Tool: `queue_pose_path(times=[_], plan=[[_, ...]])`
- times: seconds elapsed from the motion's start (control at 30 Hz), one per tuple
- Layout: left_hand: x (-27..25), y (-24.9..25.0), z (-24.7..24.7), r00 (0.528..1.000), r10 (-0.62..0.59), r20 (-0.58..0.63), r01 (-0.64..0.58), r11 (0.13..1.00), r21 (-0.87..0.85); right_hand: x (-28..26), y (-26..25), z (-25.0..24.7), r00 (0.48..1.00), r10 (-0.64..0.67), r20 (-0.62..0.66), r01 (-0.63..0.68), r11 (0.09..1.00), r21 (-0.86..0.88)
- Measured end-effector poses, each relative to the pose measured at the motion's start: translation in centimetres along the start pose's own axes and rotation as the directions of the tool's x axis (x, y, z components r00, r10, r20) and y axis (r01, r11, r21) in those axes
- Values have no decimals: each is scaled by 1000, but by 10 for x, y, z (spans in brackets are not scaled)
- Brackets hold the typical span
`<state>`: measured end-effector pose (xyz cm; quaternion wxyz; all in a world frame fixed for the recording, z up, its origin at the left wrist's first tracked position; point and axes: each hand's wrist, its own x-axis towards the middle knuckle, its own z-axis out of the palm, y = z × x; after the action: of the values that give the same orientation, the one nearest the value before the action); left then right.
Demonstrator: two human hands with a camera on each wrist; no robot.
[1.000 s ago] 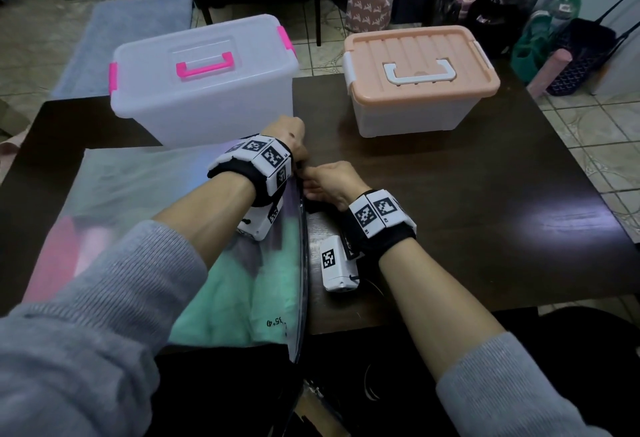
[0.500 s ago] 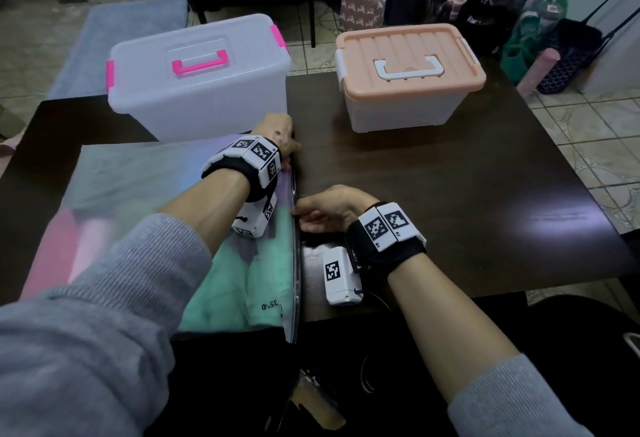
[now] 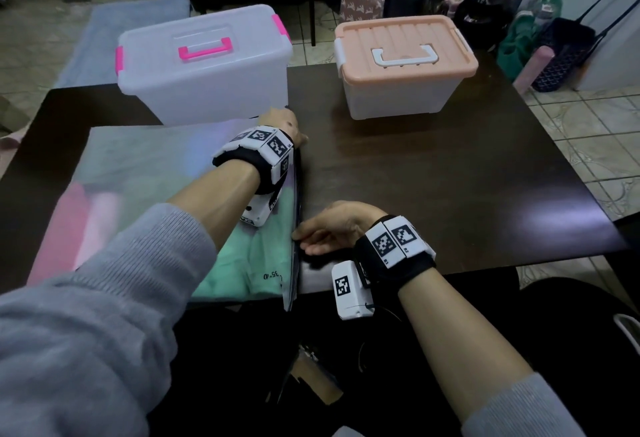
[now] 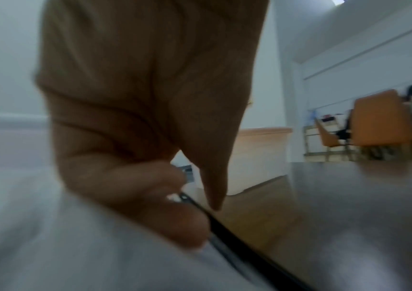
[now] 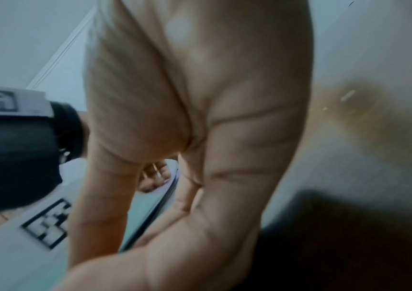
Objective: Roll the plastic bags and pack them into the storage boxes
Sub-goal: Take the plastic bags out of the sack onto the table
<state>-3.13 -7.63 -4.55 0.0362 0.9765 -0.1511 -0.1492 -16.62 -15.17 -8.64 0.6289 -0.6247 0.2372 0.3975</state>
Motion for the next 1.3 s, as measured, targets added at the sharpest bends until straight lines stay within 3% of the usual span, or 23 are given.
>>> queue_pose_path(times=[0.17, 0.47, 0.67, 0.87, 1.03, 1.17, 1.3], plan=[[-37, 0, 17, 996, 64, 61, -70, 992, 103, -2, 1, -3, 999, -44, -25, 45, 999, 31], [-37, -17, 29, 983, 74, 171, -31, 971, -238, -8, 16, 9, 994, 29, 101, -14, 989, -147], [-43, -21, 29, 987, 78, 142, -4, 889, -459, -12, 29, 16, 977, 82, 197, -34, 972, -235], [-53, -23, 23, 990, -65, 127, 142, 550, -823, -15, 23, 8, 981, 90, 174, -49, 973, -223], [-65, -44, 21, 963, -247, 110, 172, 246, -954, -8, 8, -6, 1000, -15, 14, 15, 1000, 1], [-68, -53, 22, 939, -312, 145, 152, -1, -988, 3, -4, 3, 989, -31, -143, 31, 1000, 0], [-67, -54, 15, 934, -327, 142, 147, -11, -989, 16, -8, 9, 945, -96, -314, 46, 986, -161]])
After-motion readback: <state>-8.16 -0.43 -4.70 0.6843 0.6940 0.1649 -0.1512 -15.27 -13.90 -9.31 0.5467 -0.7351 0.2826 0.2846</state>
